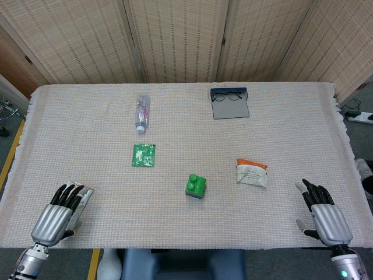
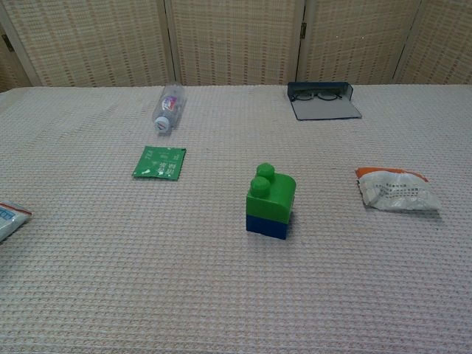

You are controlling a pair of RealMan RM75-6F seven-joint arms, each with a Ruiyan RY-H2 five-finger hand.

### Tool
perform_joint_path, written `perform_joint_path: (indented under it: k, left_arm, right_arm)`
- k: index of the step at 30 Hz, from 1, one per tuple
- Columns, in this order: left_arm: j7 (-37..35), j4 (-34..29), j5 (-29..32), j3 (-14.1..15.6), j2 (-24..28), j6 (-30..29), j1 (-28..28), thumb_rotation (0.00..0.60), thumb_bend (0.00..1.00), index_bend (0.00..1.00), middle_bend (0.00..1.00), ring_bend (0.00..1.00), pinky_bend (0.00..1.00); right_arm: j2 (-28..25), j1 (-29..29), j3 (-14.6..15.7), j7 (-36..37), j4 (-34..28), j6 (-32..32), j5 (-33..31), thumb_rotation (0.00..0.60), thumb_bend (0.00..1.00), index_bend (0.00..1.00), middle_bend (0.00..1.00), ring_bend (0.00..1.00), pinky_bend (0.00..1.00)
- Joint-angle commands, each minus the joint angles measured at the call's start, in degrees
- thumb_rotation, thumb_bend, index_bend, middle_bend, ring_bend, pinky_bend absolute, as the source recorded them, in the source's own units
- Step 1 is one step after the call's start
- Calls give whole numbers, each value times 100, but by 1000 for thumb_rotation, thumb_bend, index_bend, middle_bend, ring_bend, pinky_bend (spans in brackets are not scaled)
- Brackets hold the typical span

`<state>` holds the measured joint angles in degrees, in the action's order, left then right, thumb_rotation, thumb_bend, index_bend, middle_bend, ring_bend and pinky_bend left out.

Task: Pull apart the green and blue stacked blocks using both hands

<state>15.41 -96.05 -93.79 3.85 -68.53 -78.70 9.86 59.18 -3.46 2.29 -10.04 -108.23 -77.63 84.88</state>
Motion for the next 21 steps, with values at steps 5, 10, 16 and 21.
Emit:
perform_joint_path:
  k: [5,10,16,21]
  left_arm:
    - [25,10,-6,9,-3,-6,-10,600,327,31,121,65,45]
    - [-83,13,-149,31,-9,-45,13,600,326,32,121,65,46]
    - [-601,101,-599,199,-25,47,175,600,327,43,121,65,50]
    - [-1644,190,-1294,357,-150,-16,480,600,326,102,174,95,40]
  right_arm:
    - [9,-19,-9,-14,-10,23,-6,600,372,0,0,2,0]
    - [7,11,29,-46,-18,-25,68,600,372,0,0,1,0]
    - [-78,153,93,17,-86,-321,321,600,372,0,0,2,0]
    - [-102,219,110,56,-99,-462,448,600,372,0,0,2,0]
